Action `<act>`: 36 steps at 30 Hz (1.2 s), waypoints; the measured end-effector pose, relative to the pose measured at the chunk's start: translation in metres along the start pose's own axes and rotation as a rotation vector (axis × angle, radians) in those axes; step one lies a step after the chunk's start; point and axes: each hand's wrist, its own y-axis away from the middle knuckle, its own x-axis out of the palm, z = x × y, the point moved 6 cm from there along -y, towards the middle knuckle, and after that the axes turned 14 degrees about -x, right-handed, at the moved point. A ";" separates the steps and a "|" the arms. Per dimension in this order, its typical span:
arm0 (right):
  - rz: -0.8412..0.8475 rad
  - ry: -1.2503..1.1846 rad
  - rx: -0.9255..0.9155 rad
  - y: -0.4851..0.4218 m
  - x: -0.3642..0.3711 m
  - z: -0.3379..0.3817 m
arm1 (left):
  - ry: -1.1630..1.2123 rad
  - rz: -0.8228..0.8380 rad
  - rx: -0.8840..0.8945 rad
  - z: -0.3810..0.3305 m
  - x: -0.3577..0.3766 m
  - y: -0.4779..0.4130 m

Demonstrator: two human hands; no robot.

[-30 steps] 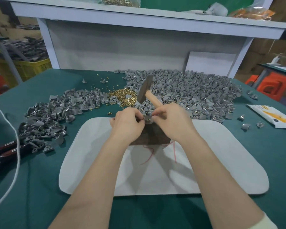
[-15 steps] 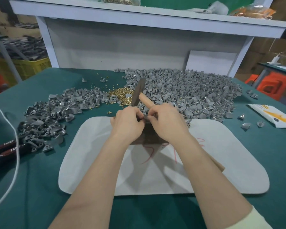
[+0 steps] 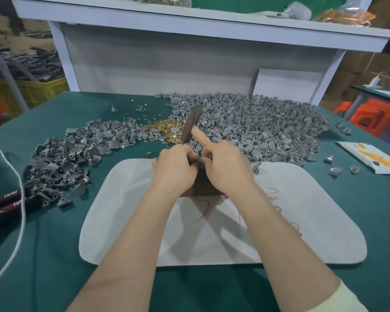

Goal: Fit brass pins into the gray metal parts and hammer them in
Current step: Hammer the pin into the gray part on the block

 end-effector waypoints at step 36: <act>-0.311 -0.291 0.055 0.051 -0.046 -0.023 | -0.010 -0.178 -0.082 0.010 -0.008 -0.003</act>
